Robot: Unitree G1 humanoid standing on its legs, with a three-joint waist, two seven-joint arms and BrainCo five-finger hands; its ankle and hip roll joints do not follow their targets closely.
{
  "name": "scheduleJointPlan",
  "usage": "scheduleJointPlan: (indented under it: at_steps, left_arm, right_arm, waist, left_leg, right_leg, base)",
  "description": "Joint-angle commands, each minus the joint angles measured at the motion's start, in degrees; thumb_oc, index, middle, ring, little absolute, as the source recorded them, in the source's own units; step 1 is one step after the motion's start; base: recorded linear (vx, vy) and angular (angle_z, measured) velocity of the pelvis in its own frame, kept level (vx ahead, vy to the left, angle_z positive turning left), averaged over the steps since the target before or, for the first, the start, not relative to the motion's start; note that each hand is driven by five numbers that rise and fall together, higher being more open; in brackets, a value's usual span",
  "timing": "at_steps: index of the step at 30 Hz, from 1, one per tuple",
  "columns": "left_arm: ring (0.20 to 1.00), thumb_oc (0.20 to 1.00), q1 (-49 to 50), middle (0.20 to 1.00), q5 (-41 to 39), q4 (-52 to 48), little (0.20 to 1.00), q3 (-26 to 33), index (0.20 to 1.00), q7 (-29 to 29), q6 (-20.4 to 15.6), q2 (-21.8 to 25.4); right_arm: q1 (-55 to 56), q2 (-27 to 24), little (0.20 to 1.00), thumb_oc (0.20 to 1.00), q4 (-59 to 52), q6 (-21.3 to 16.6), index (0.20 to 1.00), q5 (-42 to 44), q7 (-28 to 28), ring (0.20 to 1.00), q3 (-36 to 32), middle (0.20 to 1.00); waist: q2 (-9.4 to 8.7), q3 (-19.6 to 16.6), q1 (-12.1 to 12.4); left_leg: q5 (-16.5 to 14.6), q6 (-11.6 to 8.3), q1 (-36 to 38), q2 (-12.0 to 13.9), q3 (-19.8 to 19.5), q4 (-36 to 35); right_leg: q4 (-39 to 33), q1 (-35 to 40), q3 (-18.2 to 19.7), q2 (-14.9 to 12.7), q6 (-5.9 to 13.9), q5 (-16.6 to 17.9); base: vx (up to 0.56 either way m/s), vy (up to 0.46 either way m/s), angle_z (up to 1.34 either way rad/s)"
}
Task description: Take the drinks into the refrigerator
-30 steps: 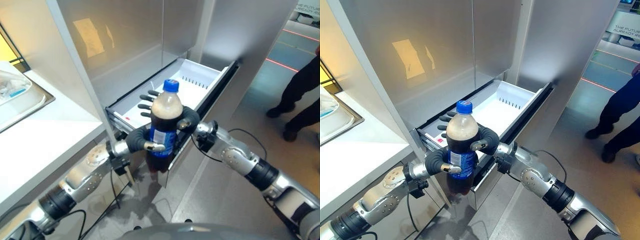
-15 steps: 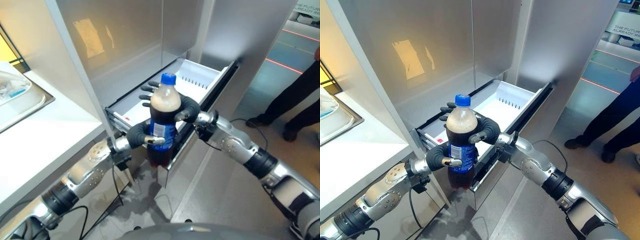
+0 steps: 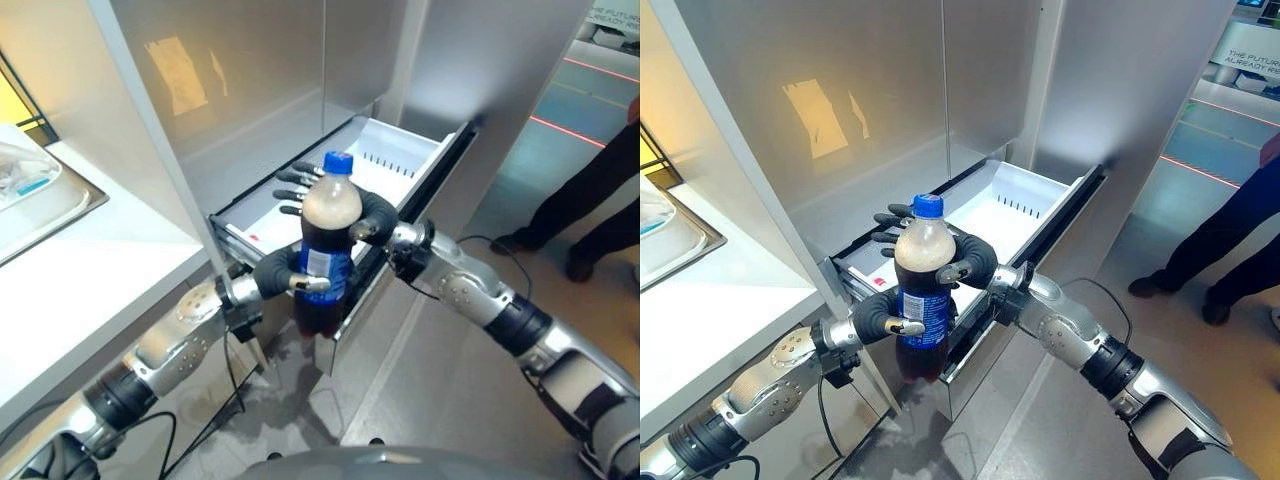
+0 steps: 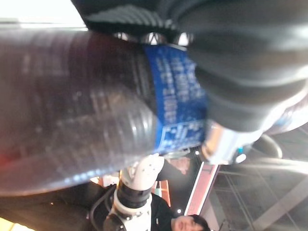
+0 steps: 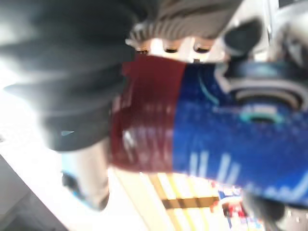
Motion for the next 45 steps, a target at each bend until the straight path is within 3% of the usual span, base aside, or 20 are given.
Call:
scheduleJointPlan:
  at_steps: [1, 7, 26, 27, 28, 29, 45]
  left_arm:
    - [0.200, 0.200, -9.5, 0.200, 2.1, -1.8, 0.200, -1.8, 0.200, -1.9, -3.3, -2.5]
    - [0.200, 0.200, -9.1, 0.200, 2.9, -2.0, 0.200, -1.4, 0.200, -1.4, -3.1, -2.9]
    - [0.200, 0.200, -8.8, 0.200, 4.1, -2.6, 0.200, -0.5, 0.200, -0.5, -3.6, -2.0]
    - [0.260, 0.260, -8.7, 0.260, 4.1, -2.6, 0.260, -0.4, 0.260, -0.5, -3.6, -2.1]
    - [0.834, 0.834, -8.5, 0.834, 4.0, -2.5, 0.834, -0.3, 0.834, -0.5, -3.5, -2.2]
    - [1.000, 1.000, -8.3, 1.000, 4.2, -2.5, 1.000, -0.1, 1.000, -0.3, -3.5, -2.3]
    - [1.000, 1.000, -4.6, 1.000, 3.3, -2.6, 1.000, 2.0, 1.000, 1.1, -2.7, -2.1]
  right_arm:
    - [-8.4, 4.9, 0.200, 0.200, -3.2, 0.1, 0.200, 1.5, 0.5, 0.200, 2.4, 0.200]
    - [-7.8, 6.8, 0.200, 0.200, -4.2, 1.0, 0.200, 1.6, 0.8, 0.200, 3.8, 0.200]
    - [-5.4, 5.1, 0.200, 0.200, -6.4, 3.5, 0.200, 2.2, 1.6, 0.200, 6.0, 0.200]
    - [-5.4, 5.2, 0.200, 0.200, -6.4, 3.4, 0.200, 2.2, 1.5, 0.200, 6.0, 0.200]
    - [-5.1, 5.2, 0.200, 0.200, -6.3, 3.4, 0.200, 2.5, 1.4, 0.200, 5.7, 0.200]
    - [-4.7, 5.4, 0.200, 0.200, -5.8, 3.3, 0.200, 2.8, 1.1, 0.200, 5.4, 0.200]
    - [-3.3, 6.3, 0.200, 0.200, -3.0, -0.4, 0.200, 3.6, -3.5, 0.200, -0.6, 0.200]
  waist:
    - [-1.82, -0.1, 0.4]
    - [-1.77, -0.1, 0.5]
    - [-1.85, 0.3, 0.5]
    - [-1.84, 0.3, 0.5]
    - [-1.79, 0.3, 0.4]
    - [-1.79, 0.3, 0.4]
    - [-1.88, 0.4, 0.6]
  left_leg:
    - [-3.9, 5.17, -0.2, -4.1, -3.2, 0.5]
    - [-3.7, 5.10, -0.3, -4.1, -3.3, 0.4]
    - [-3.4, 5.06, -0.6, -4.1, -3.9, 0.4]
    - [-3.4, 5.06, -0.6, -4.2, -3.9, 0.4]
    - [-3.4, 5.07, -0.6, -4.2, -3.9, 0.4]
    - [-3.4, 5.09, -0.6, -4.2, -3.9, 0.4]
    - [-3.5, 5.20, -0.6, -4.1, -3.8, 0.4]
  right_leg:
    - [1.2, 4.2, -2.3, 1.0, -0.03, -5.4]
    - [1.0, 4.3, -2.5, 1.0, -0.12, -5.3]
    - [0.9, 4.3, -3.1, 0.9, -0.24, -5.3]
    - [1.0, 4.2, -3.2, 0.9, -0.25, -5.2]
    - [1.0, 4.2, -3.1, 0.9, -0.24, -5.3]
    - [1.0, 4.2, -3.1, 0.9, -0.25, -5.3]
    - [1.5, 4.0, -3.2, 1.0, -0.22, -5.5]
  base:
    - [0.00, 0.000, 0.00]
    - [0.00, 0.000, 0.00]
    - [0.00, 0.000, 0.00]
    - [0.00, 0.000, 0.00]
    - [0.00, 0.000, 0.00]
    - [0.00, 0.000, 0.00]
    - [0.00, 0.000, 0.00]
